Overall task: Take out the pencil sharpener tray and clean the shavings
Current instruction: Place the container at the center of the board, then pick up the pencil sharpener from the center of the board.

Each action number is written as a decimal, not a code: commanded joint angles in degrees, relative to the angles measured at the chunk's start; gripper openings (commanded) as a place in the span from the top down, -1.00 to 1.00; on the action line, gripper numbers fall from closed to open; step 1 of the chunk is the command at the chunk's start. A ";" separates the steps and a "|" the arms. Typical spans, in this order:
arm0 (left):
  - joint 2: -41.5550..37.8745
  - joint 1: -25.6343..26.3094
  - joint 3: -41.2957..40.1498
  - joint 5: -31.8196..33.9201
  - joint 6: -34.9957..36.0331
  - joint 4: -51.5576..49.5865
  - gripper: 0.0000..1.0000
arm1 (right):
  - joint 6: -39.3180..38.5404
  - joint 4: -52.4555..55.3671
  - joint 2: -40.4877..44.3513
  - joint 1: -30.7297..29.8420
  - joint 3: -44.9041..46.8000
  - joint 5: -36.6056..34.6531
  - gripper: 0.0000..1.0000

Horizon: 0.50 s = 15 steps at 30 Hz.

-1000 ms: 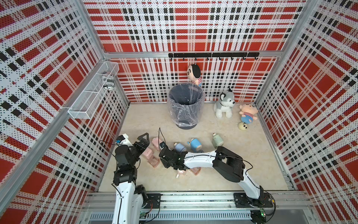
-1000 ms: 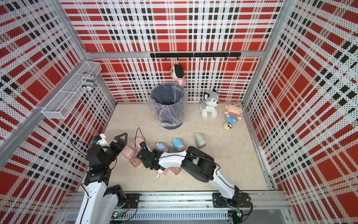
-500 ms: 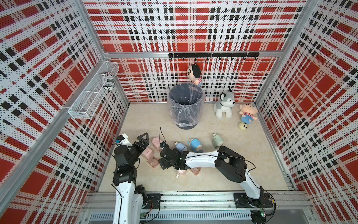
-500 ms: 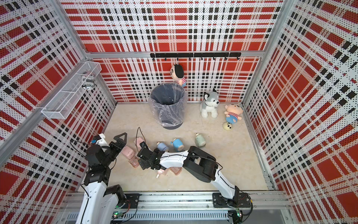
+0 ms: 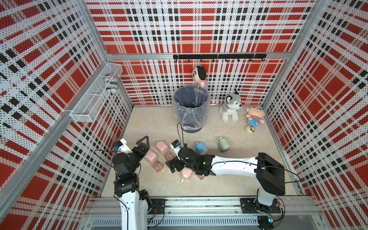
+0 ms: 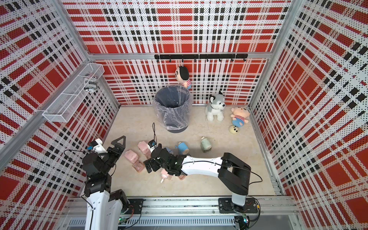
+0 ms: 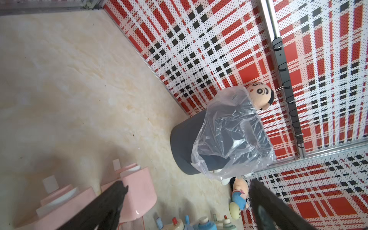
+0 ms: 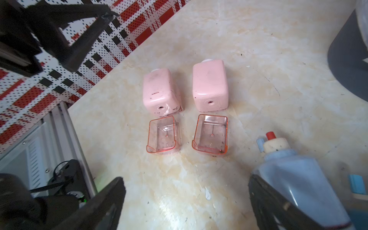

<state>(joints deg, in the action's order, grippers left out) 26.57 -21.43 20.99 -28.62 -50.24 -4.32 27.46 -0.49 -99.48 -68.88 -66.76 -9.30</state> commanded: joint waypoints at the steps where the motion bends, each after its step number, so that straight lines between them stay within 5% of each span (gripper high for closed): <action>1: -1.62 -0.16 0.46 0.45 -2.86 0.65 -0.96 | -1.03 -1.93 5.58 -0.30 3.48 -1.95 -1.00; 8: -1.87 5.52 -0.73 4.30 -4.53 1.15 -0.96 | 1.20 -0.46 14.80 1.70 11.87 -7.68 -1.00; 15: 1.21 26.55 0.38 22.81 -5.48 2.22 -0.96 | 3.83 -4.16 22.69 10.25 21.11 -0.08 -0.99</action>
<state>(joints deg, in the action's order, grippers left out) 26.28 -0.91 20.88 -15.73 -55.29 -3.79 29.89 -2.22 -79.37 -60.88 -47.79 -12.12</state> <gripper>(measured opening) 0.982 0.998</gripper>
